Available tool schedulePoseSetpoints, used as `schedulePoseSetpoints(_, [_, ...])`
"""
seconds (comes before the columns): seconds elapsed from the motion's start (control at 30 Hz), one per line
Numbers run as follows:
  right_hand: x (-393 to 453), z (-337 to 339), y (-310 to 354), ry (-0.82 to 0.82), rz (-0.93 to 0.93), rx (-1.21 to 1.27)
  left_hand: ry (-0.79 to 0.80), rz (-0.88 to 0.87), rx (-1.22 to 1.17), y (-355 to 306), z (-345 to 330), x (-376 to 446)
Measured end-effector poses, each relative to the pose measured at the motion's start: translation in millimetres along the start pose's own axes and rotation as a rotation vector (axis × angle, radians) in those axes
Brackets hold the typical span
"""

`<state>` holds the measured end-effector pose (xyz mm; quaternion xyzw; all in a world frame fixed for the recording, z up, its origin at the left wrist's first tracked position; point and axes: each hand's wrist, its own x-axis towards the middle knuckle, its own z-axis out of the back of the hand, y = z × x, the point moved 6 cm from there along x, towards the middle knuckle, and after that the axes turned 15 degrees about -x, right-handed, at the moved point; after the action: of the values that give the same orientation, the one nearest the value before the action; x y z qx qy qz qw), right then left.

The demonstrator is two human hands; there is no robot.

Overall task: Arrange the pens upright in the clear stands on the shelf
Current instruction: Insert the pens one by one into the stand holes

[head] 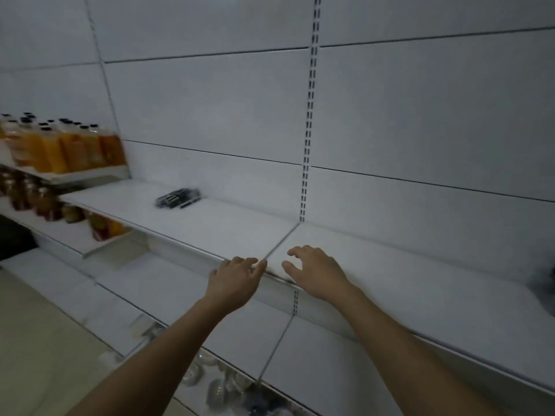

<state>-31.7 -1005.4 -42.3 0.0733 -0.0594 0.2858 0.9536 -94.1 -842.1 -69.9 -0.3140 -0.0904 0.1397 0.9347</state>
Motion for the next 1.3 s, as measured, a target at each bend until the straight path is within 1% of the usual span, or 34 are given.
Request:
schedulePoseSetpoints(0.2, [104, -31, 97, 0.031, 0.134, 0.011, -0.120, 0.074, 0.018, 91, 69, 48])
schedulePoseSetpoints(0.37, [218, -75, 145, 0.035, 0.181, 0.022, -0.203, 0.084, 0.088, 159, 118, 133])
schedulePoseSetpoints(0.43, [269, -93, 158, 0.029, 0.179, 0.015, -0.239, 0.088, 0.086, 180, 134, 175])
schedulePoseSetpoints(0.57, [354, -122, 176, 0.061, 0.154, 0.007, -0.254, 0.115, 0.132, 209, 150, 252])
schedulePoseSetpoints(0.67, [407, -129, 187, 0.021, 0.085, 0.016, -0.293, 0.102, 0.157, 221, 162, 307])
schedulePoseSetpoints(0.77, [427, -138, 195, -0.091, 0.025, -0.019, -0.318, 0.104, 0.217, 236, 166, 343])
schedulePoseSetpoints(0.83, [433, -144, 194, -0.139, -0.008, 0.009, -0.305, 0.107, 0.262, 246, 164, 362])
schedulePoseSetpoints(0.97, [439, -147, 186, -0.140, -0.027, 0.128, -0.225, 0.137, 0.279, 259, 160, 394])
schedulePoseSetpoints(1.1, [439, -148, 186, -0.141, -0.023, 0.103, -0.131, 0.181, 0.160, 258, 161, 411])
schedulePoseSetpoints(1.17, [439, -149, 185, -0.144, -0.041, 0.099, -0.080, 0.160, 0.123, 256, 162, 418])
schedulePoseSetpoints(1.23, [439, -149, 184, -0.152, -0.053, 0.099, -0.021, 0.133, 0.121, 257, 164, 426])
schedulePoseSetpoints(1.3, [439, -148, 185, -0.156, -0.061, 0.103, 0.046, 0.119, 0.169, 259, 165, 434])
